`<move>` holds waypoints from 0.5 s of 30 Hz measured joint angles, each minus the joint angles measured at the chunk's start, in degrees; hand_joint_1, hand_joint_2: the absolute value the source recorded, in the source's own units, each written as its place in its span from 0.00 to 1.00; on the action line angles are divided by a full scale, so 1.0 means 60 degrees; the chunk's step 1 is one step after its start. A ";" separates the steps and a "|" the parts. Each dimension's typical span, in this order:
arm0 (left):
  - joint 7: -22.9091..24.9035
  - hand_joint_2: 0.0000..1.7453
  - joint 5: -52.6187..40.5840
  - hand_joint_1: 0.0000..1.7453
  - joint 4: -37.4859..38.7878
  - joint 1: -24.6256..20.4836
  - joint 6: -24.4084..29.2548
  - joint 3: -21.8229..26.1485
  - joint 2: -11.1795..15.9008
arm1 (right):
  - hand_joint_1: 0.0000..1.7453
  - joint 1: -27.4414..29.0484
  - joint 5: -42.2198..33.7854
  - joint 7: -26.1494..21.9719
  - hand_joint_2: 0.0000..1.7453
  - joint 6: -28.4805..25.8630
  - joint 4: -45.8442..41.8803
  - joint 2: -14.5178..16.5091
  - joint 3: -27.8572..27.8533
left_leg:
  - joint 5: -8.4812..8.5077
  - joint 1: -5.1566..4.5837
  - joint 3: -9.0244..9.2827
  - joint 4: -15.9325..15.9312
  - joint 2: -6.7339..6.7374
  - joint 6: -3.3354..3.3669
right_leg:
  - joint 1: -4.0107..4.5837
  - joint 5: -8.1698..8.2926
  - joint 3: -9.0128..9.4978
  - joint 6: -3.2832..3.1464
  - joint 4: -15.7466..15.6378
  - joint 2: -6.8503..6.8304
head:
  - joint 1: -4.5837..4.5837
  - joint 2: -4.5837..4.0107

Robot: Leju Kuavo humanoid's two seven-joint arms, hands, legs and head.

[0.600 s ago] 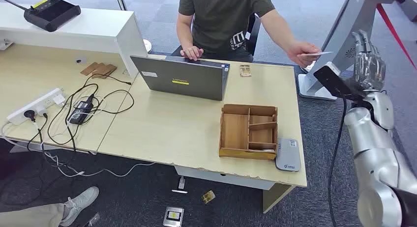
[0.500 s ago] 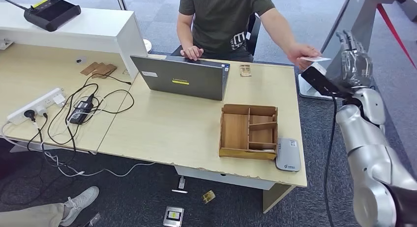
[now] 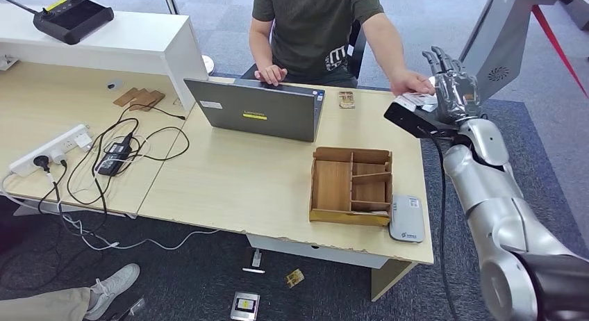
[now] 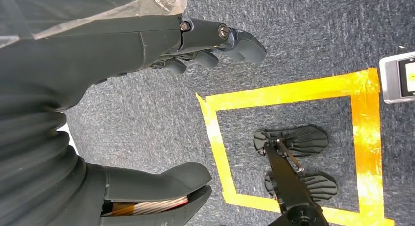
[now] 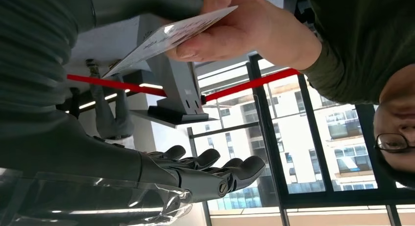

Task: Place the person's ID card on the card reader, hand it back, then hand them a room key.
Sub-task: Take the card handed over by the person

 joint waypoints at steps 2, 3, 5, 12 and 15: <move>0.0000 1.00 -0.0004 0.00 0.0000 -0.0005 0.0000 0.0000 0.0000 | 1.00 -0.0005 -0.0015 0.0037 1.00 0.0166 0.0056 0.0050 0.0076 | 0.0000 0.0000 0.0000 0.0000 0.0000 0.0000 | 0.0000 0.0000 -0.0001 0.0000 0.0000 0.0000 | 0.0000 0.0000; 0.0000 1.00 -0.0005 0.00 0.0000 -0.0006 0.0000 0.0000 0.0000 | 1.00 -0.0011 -0.0036 0.0047 1.00 0.0257 0.0087 0.0068 0.0106 | 0.0000 0.0001 0.0000 0.0000 0.0000 0.0000 | 0.0000 0.0000 -0.0001 0.0000 0.0000 0.0000 | 0.0000 0.0000; -0.0001 1.00 -0.0010 0.00 0.0000 -0.0007 0.0000 0.0000 0.0000 | 1.00 -0.0026 -0.0079 0.0048 1.00 0.0424 0.0148 0.0084 0.0136 | 0.0000 0.0001 -0.0001 0.0000 0.0000 0.0000 | 0.0000 0.0000 -0.0001 0.0000 0.0000 0.0000 | 0.0001 0.0000; -0.0008 1.00 -0.0020 0.00 0.0000 -0.0008 0.0000 0.0000 0.0000 | 1.00 -0.0050 -0.0134 0.0048 1.00 0.0605 0.0293 0.0088 0.0199 | 0.0000 0.0000 -0.0001 0.0001 0.0000 0.0000 | 0.0000 0.0000 -0.0001 0.0000 -0.0002 0.0001 | 0.0002 0.0000; -0.0054 1.00 -0.0037 0.00 0.0000 -0.0008 0.0001 0.0000 0.0000 | 1.00 -0.0056 -0.0181 0.0022 1.00 0.0628 0.0323 0.0086 0.0202 | 0.0000 0.0000 -0.0001 0.0002 0.0000 0.0000 | 0.0000 0.0000 -0.0002 0.0000 -0.0002 0.0001 | 0.0001 0.0000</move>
